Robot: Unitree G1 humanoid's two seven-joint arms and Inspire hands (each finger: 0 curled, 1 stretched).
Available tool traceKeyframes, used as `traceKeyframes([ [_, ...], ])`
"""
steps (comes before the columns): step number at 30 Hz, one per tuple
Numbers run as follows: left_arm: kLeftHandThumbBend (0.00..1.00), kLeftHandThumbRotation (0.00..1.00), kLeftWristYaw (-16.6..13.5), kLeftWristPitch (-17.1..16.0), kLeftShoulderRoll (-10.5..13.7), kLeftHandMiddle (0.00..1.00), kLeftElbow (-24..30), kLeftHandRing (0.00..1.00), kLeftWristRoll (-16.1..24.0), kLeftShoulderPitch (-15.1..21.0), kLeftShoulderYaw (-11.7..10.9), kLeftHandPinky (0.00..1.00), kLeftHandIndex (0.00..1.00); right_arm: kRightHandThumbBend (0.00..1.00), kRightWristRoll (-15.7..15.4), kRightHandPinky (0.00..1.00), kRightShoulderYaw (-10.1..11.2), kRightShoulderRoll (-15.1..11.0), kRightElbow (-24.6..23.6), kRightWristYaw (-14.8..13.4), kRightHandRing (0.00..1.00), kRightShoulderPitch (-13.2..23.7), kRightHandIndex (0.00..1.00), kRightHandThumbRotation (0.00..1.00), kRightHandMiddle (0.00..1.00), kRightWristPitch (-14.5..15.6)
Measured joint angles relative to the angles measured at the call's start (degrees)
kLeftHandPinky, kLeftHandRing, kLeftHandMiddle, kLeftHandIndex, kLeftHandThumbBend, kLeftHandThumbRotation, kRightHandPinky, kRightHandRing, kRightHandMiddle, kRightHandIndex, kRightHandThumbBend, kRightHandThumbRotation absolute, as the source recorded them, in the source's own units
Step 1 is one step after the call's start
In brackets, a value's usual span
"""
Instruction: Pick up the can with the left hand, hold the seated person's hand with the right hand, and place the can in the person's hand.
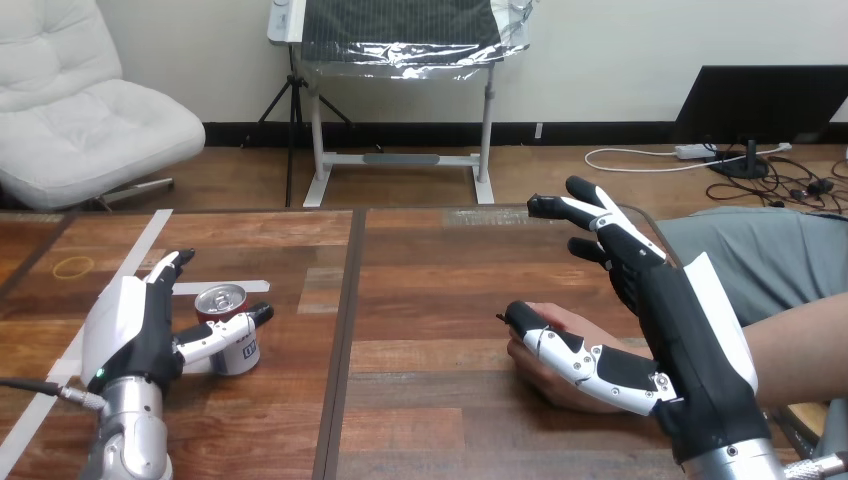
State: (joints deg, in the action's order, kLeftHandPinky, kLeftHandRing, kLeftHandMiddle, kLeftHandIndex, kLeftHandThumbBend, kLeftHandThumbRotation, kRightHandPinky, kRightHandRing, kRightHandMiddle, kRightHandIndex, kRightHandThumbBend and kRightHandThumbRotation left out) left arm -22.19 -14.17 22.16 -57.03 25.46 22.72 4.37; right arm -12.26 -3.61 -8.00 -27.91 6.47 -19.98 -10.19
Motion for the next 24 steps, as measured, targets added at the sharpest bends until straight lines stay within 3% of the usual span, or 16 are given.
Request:
traceKeyframes([
  [24,0.93,0.59,0.02,0.30,-0.24,0.90,-1.99,0.86,-0.06,0.97,1.61,0.76,0.92,0.55,-0.10,0.90,0.03,-1.37,-1.20,0.47,0.97,0.00,0.81,0.00,0.98,1.32],
])
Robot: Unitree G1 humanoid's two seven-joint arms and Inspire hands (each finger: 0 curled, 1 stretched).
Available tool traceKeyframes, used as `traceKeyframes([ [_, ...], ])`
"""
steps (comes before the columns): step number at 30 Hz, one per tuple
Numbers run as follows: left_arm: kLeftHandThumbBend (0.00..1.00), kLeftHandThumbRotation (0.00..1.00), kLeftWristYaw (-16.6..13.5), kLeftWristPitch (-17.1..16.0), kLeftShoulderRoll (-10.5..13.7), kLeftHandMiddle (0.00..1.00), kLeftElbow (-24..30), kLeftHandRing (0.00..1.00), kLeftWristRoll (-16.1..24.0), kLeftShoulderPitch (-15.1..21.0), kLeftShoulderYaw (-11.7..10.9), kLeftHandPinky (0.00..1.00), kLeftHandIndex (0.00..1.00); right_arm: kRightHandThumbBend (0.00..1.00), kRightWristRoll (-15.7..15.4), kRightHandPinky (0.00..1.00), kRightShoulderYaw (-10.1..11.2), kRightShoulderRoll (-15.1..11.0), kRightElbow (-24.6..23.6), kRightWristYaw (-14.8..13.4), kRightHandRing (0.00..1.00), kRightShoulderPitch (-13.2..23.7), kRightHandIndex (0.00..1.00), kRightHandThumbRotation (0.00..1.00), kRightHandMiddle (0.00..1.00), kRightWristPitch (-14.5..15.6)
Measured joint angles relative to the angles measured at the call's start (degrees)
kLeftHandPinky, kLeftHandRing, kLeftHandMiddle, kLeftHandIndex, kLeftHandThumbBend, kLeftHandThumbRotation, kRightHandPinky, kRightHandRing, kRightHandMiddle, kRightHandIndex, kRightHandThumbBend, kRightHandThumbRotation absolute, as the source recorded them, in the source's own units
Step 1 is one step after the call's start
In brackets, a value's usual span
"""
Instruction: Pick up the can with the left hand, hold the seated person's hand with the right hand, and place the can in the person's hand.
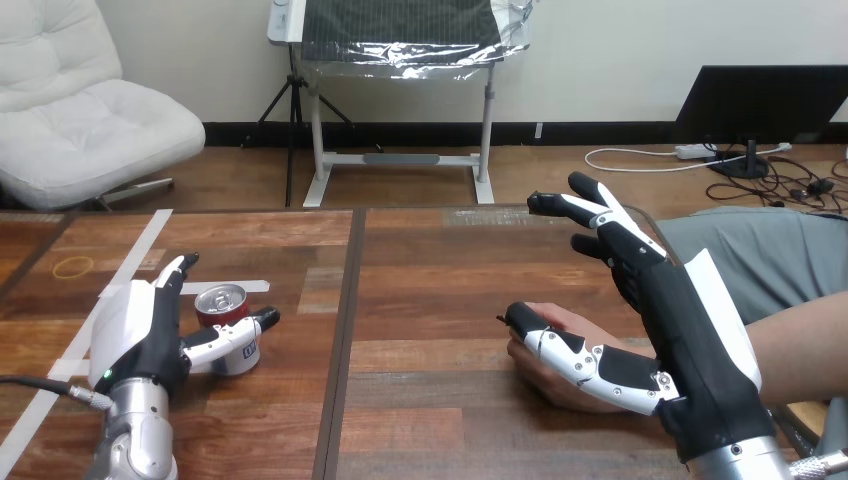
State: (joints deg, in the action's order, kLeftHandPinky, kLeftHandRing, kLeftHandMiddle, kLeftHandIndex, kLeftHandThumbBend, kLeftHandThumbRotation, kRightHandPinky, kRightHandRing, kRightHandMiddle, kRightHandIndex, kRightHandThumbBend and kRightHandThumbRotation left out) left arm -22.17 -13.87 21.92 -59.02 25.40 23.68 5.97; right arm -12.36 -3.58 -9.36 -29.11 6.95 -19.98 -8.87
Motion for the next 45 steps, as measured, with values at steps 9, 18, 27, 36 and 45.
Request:
traceKeyframes([
  [9,0.93,0.60,1.46,0.05,-0.01,0.91,-0.06,0.87,-0.57,0.41,-0.05,0.77,0.92,0.56,-0.07,0.90,0.08,-0.31,-0.57,0.87,0.97,0.00,0.81,0.00,0.99,1.38],
  [18,0.91,0.53,2.98,0.04,-0.37,0.87,-0.07,0.82,-2.68,0.87,-0.11,0.73,0.89,0.58,-0.08,0.91,0.10,-1.34,-1.26,1.47,0.97,-0.01,0.81,0.00,0.99,2.44],
  [27,0.90,0.47,4.40,0.04,-0.74,0.84,-0.06,0.79,-4.72,1.33,-0.20,0.70,0.86,0.58,-0.04,0.92,0.12,-2.25,-1.68,1.75,0.97,-0.03,0.81,0.00,0.99,2.98],
  [36,0.88,0.43,4.82,0.04,-1.27,0.82,-0.75,0.78,-4.97,2.07,-0.20,0.70,0.84,0.59,-0.11,0.92,0.12,-2.27,-2.03,1.94,0.97,-0.03,0.81,0.00,0.98,3.40],
  [45,0.86,0.40,4.89,0.03,-1.83,0.81,-1.98,0.78,-4.98,3.02,-0.18,0.72,0.82,0.59,-0.07,0.93,0.13,-2.29,-2.06,2.04,0.97,-0.03,0.80,0.00,0.98,3.63],
])
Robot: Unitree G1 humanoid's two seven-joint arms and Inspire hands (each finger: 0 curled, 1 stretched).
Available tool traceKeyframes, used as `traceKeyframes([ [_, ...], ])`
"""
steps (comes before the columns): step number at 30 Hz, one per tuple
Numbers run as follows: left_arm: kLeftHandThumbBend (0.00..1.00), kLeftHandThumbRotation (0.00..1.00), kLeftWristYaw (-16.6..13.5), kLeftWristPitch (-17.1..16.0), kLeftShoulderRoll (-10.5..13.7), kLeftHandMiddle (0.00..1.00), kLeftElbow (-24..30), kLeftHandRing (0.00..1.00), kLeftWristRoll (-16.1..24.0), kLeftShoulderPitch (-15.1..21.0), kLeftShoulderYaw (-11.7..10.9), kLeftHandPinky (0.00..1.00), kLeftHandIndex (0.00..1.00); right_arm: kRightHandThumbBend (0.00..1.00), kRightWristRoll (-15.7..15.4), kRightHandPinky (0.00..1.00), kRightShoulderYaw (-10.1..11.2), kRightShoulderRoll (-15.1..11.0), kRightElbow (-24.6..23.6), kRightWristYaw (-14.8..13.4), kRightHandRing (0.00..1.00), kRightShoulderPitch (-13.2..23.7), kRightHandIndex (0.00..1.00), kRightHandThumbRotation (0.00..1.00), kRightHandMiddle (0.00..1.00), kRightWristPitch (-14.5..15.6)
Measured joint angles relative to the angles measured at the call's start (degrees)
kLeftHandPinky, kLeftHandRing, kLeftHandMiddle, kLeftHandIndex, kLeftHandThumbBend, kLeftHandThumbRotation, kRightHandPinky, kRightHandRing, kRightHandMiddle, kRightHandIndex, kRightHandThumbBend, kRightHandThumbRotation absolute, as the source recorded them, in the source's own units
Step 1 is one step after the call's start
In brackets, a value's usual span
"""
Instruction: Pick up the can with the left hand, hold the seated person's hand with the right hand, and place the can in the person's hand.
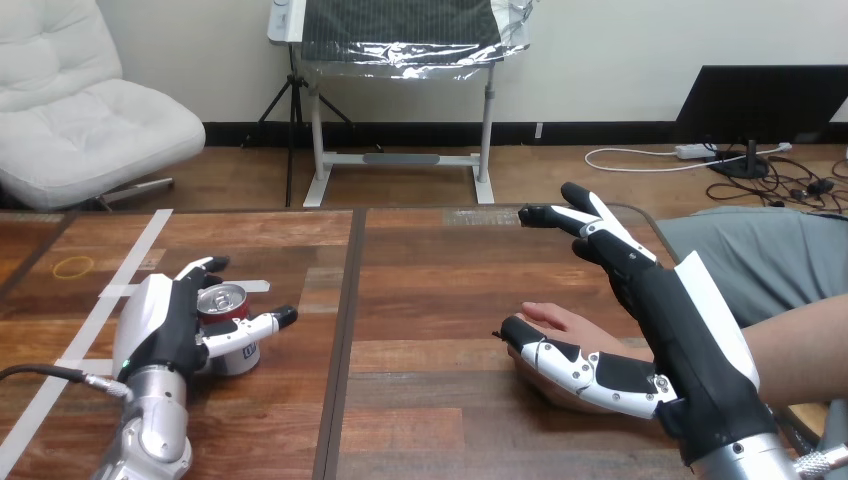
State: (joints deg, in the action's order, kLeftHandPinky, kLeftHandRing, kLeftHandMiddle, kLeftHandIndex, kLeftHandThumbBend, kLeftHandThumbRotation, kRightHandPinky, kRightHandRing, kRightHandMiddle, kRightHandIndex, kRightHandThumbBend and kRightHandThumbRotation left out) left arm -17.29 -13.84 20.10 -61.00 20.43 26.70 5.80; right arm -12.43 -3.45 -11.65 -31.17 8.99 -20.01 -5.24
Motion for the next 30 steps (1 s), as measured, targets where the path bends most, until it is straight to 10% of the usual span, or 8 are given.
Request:
traceKeyframes([
  [30,0.78,0.19,0.33,-1.03,-0.23,0.75,-0.52,0.73,-1.92,0.46,-0.14,0.69,0.75,0.58,-0.01,0.94,0.17,-0.12,0.00,0.32,0.97,0.00,0.80,0.00,0.98,0.00],
])
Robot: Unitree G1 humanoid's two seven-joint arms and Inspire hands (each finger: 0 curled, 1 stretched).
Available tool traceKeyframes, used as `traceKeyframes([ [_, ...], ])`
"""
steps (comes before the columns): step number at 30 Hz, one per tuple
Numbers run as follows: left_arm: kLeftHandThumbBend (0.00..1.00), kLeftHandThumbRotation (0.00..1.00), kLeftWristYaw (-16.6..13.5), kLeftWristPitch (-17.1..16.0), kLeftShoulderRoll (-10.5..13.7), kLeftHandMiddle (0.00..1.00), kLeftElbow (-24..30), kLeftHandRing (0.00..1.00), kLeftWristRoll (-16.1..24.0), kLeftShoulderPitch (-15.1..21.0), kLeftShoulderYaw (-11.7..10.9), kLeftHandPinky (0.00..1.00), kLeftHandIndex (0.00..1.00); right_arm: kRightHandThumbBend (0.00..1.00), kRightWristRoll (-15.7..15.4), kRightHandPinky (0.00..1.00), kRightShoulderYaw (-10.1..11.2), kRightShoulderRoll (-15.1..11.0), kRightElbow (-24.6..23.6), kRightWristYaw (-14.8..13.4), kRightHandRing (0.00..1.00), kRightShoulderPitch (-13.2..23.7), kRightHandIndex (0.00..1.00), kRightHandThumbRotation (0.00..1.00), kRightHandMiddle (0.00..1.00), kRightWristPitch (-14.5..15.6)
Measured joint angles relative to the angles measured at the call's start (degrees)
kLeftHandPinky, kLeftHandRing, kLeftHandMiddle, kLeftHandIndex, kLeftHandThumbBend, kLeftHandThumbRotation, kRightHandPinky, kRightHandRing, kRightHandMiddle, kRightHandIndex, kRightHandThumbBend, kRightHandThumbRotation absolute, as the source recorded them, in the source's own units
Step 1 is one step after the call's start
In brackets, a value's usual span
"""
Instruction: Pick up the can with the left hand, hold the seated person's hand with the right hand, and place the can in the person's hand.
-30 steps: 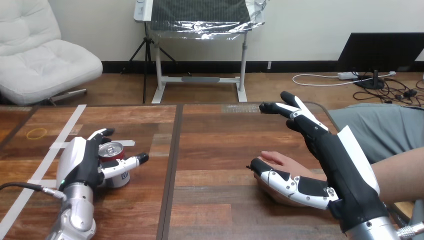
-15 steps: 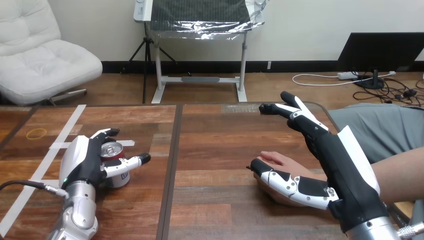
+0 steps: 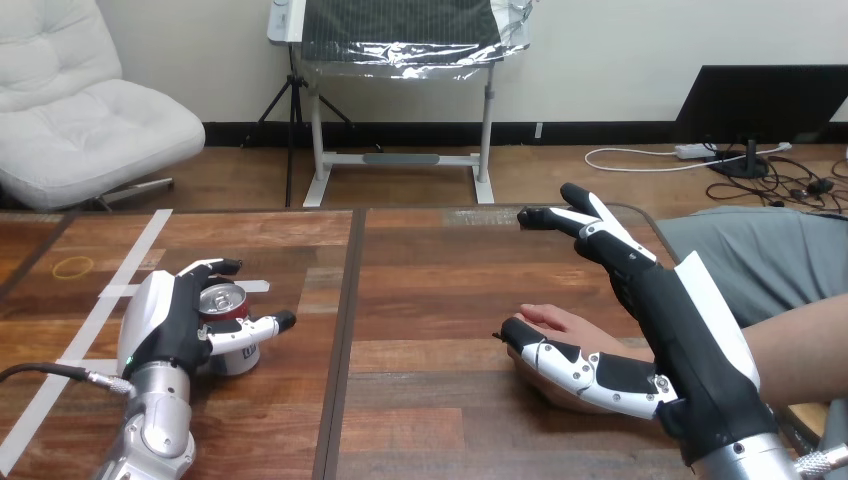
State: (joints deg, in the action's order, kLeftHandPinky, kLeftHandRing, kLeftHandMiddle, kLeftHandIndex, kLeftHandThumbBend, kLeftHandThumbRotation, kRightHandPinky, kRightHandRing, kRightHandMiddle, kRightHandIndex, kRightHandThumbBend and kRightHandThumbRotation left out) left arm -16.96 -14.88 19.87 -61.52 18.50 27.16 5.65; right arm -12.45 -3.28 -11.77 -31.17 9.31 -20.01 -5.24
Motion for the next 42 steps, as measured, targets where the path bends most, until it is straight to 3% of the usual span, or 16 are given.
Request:
traceKeyframes([
  [22,0.73,0.02,0.17,-1.94,0.00,0.70,-0.64,0.68,-0.49,0.00,-0.26,0.62,0.71,0.57,-0.08,0.94,0.31,-0.22,0.00,0.50,0.97,0.00,0.79,0.00,0.97,0.00],
  [42,0.74,0.00,-1.13,-2.05,0.03,0.66,-0.65,0.61,0.89,-0.01,0.18,0.54,0.67,0.58,-0.10,0.94,0.31,-1.79,0.00,0.61,0.96,0.00,0.79,0.00,0.97,0.00],
])
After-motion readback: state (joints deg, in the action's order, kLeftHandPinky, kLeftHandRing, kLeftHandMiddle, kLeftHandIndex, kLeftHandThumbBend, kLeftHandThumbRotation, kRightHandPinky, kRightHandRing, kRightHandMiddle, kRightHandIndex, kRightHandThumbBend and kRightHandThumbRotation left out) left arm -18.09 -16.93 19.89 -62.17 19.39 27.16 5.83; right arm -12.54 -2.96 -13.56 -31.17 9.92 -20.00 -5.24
